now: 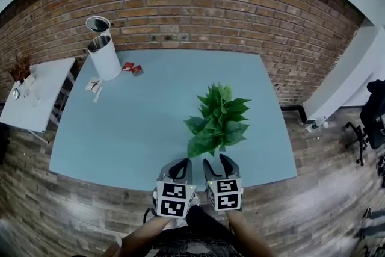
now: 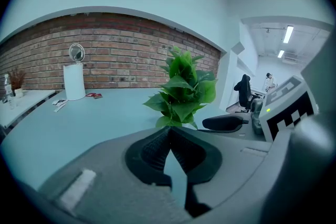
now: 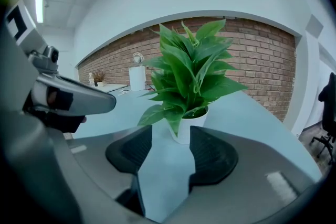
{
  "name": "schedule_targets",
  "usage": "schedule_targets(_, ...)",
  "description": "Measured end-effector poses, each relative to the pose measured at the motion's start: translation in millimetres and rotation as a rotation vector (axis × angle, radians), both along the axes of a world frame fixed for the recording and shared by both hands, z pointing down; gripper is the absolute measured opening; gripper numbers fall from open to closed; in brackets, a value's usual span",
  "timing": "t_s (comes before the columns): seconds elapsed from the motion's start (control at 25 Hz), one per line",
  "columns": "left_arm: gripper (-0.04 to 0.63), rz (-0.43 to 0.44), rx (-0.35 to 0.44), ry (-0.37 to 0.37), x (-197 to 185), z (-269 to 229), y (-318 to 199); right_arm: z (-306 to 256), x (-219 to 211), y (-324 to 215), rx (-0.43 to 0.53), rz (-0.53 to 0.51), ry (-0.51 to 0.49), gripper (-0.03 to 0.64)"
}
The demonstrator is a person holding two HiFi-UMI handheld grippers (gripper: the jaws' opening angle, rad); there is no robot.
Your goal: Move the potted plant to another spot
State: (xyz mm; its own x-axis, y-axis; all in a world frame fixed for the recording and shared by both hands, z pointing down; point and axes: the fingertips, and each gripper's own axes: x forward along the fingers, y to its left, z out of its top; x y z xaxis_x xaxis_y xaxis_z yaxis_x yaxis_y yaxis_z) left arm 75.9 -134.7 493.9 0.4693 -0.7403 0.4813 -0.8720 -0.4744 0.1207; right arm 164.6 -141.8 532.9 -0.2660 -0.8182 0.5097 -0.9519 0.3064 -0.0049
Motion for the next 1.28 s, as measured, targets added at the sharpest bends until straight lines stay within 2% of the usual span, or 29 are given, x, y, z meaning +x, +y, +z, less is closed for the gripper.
schedule_targets(0.16, -0.004, -0.022, -0.004, 0.006, -3, 2, -11, 10, 2, -9, -0.014, -0.005, 0.009, 0.218)
schedule_targets(0.4, -0.003, -0.056, -0.023, 0.027, -8, 7, -24, 23, 4, -25, -0.028, -0.013, 0.023, 0.270)
schedule_targets(0.8, -0.003, -0.116, -0.039, 0.006, -18, 12, -43, 34, 6, -53, -0.017, -0.030, 0.035, 0.390)
schedule_targets(1.28, -0.003, -0.185, -0.072, -0.024, -26, 24, -63, 44, 7, -81, -0.021, -0.020, 0.024, 0.472)
